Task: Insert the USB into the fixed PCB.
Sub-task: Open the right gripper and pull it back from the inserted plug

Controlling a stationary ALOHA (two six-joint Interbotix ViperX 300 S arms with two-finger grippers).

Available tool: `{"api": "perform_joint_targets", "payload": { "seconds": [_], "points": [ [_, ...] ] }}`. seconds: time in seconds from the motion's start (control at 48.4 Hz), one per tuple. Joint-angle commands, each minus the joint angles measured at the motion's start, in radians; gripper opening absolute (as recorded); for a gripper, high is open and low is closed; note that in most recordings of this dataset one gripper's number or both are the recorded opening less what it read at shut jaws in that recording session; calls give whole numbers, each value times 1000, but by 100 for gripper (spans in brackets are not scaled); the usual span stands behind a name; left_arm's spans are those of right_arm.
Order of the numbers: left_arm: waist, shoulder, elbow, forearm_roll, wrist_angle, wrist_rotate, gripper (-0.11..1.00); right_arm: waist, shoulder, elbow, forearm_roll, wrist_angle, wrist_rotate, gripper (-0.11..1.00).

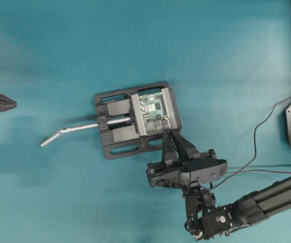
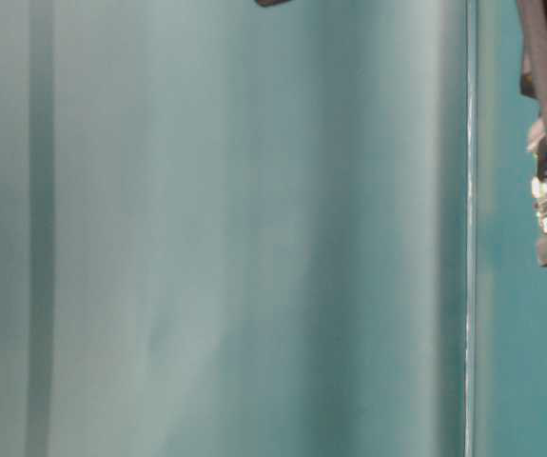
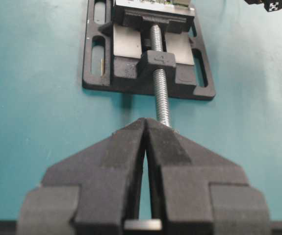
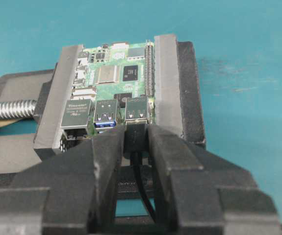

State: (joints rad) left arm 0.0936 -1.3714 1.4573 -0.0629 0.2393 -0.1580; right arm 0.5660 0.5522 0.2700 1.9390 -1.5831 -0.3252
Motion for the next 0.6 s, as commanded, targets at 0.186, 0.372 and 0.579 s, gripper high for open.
{"api": "perform_joint_targets", "payload": {
  "seconds": [0.186,0.372,0.579],
  "points": [
    [-5,8,-26,5,-5,-6,0,14,-29,-5,-14,-14,-2,20],
    [-5,8,-26,3,-5,-6,0,15,-29,-3,-14,-14,-2,20],
    [-5,8,-28,5,-5,-6,0,15,-34,2,-12,-15,0,21]
  ]
}}
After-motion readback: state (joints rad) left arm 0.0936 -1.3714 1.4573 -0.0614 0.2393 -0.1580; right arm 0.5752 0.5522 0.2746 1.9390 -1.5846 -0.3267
